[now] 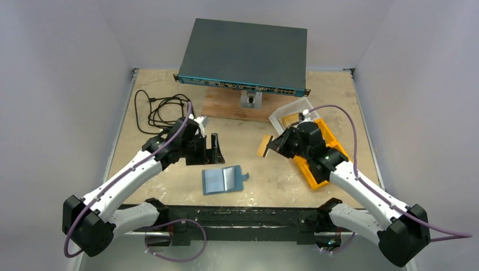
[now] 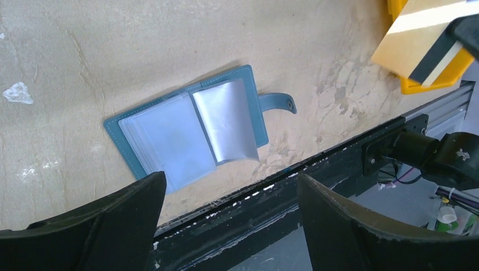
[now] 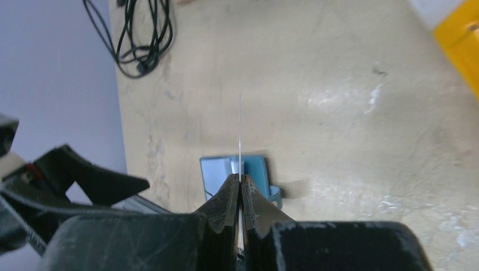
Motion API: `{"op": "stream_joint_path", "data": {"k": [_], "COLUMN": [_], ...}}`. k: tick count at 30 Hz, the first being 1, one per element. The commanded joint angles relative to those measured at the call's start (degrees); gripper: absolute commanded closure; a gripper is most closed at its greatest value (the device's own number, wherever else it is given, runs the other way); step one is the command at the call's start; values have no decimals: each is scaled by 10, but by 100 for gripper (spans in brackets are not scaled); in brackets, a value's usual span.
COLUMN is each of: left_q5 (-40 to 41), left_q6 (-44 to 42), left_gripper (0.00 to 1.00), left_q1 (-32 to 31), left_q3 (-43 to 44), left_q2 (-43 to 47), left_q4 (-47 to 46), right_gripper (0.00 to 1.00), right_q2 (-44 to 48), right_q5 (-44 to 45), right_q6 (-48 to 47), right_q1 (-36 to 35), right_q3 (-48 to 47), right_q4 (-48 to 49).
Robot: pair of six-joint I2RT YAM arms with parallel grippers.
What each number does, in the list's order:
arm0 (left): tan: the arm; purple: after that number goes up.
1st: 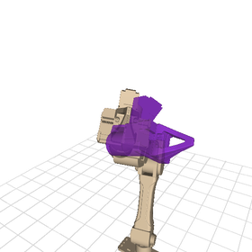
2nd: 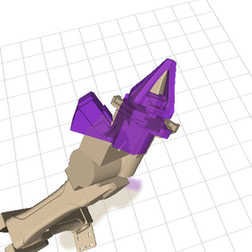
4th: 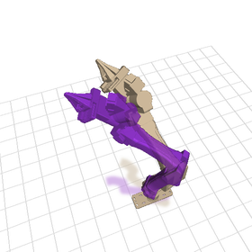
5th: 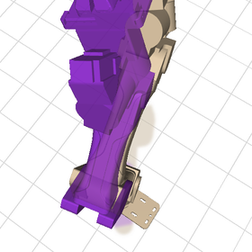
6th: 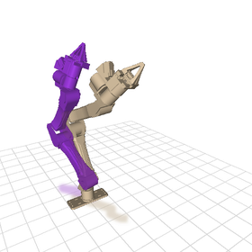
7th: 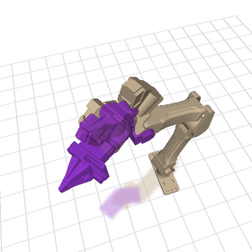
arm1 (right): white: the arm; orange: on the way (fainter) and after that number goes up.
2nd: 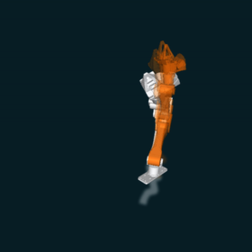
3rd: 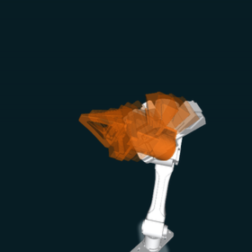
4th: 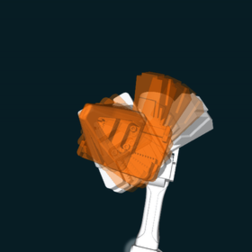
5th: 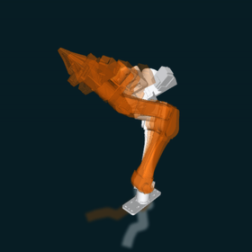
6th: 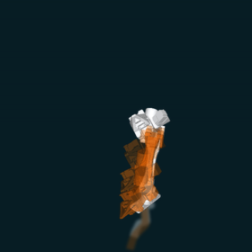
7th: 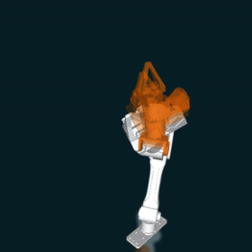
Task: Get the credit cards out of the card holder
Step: Place the credit card in the storage box.
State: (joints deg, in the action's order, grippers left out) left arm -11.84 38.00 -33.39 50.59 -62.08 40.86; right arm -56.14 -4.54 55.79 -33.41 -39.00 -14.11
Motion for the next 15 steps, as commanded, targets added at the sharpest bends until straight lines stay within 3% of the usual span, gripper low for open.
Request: {"op": "stream_joint_path", "data": {"k": [1,8,15], "left_q5": [-25,-40,-39], "left_q6": [-19,-27,-34], "left_gripper": [14,14,14], "left_q1": [1,2,2], "left_q3": [14,16,21], "left_q2": [16,26,35], "left_q4": [2,4,15], "right_gripper": [100,100,100], "right_q2": [4,-50,-173], "right_q5": [24,-20,-24], "right_q6": [7,12,26], "right_q1": [74,226,291], "right_q3": [-29,-65,-132], "right_q4": [-27,48,123]}}
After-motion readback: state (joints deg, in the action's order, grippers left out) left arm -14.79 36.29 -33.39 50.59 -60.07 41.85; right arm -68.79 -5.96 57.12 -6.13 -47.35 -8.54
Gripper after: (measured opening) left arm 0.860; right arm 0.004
